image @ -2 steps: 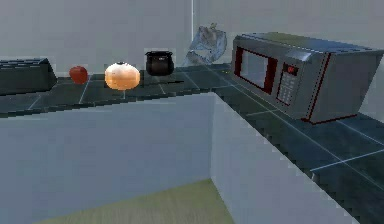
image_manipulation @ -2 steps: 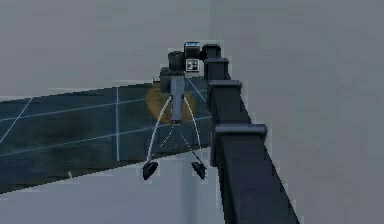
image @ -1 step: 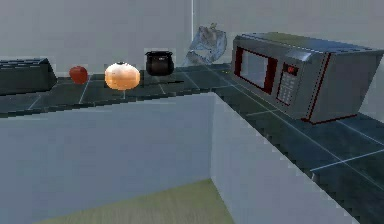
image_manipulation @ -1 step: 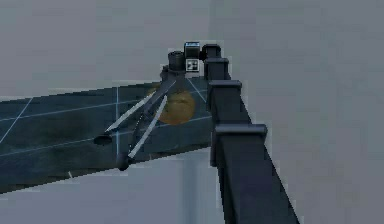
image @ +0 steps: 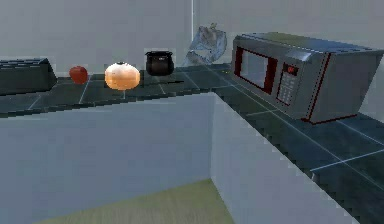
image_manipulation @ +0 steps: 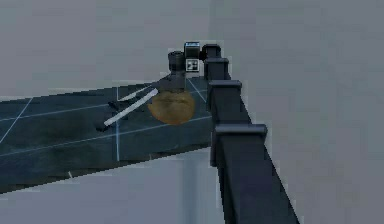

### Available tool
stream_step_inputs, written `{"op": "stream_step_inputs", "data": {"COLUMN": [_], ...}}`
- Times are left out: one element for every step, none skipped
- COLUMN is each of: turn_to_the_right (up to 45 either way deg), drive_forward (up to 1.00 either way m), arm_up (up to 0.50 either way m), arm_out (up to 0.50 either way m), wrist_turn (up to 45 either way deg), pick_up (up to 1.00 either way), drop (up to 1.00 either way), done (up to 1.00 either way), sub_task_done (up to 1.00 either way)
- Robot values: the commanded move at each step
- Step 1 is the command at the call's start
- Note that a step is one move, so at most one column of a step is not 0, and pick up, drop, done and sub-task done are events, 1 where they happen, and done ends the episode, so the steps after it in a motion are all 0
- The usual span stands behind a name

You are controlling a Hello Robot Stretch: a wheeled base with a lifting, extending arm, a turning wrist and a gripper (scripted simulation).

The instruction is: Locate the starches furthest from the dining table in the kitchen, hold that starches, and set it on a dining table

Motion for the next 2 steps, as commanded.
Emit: {"op": "stream_step_inputs", "data": {"turn_to_the_right": [0.0,0.0], "drive_forward": [0.0,0.0], "arm_up": [0.0,0.0], "arm_out": [0.0,0.0], "wrist_turn": [45.0,36.0], "pick_up": [0.0,0.0], "drop": [0.0,0.0], "done": [0.0,0.0], "sub_task_done": [0.0,0.0]}}
